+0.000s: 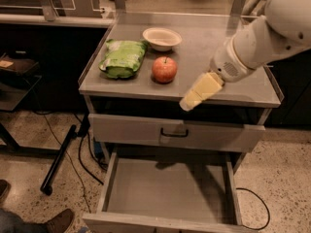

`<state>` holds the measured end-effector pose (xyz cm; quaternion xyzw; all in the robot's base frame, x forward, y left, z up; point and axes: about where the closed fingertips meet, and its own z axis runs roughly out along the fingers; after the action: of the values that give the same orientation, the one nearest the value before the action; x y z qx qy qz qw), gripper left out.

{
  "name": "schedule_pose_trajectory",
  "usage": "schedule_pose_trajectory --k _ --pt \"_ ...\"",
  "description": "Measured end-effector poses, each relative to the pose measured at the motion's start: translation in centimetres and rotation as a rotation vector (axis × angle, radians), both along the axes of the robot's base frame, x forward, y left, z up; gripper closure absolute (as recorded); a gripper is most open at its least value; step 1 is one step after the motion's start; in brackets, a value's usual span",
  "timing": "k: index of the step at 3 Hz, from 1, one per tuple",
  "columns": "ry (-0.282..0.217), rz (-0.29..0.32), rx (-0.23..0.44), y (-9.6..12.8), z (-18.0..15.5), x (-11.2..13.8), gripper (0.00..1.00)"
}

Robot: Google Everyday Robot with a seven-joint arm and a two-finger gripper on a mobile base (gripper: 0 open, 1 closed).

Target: Place apple into middle drawer

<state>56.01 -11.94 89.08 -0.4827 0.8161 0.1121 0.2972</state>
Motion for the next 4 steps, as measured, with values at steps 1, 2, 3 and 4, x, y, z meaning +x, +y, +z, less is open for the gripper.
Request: schedule_pose_trajectory --k 1,2,3,4 --pt "-0.030 0.030 0.054 3.3 -0.1 2.1 0.00" --pt "-0.040 0.062 0.101 5.5 -0.4 3.5 0.00" --pt "-0.027 0.080 0.133 6.8 -1.5 4.3 0.00" --pt "-0.014 0.099 0.151 7.9 -2.7 5.6 0.00"
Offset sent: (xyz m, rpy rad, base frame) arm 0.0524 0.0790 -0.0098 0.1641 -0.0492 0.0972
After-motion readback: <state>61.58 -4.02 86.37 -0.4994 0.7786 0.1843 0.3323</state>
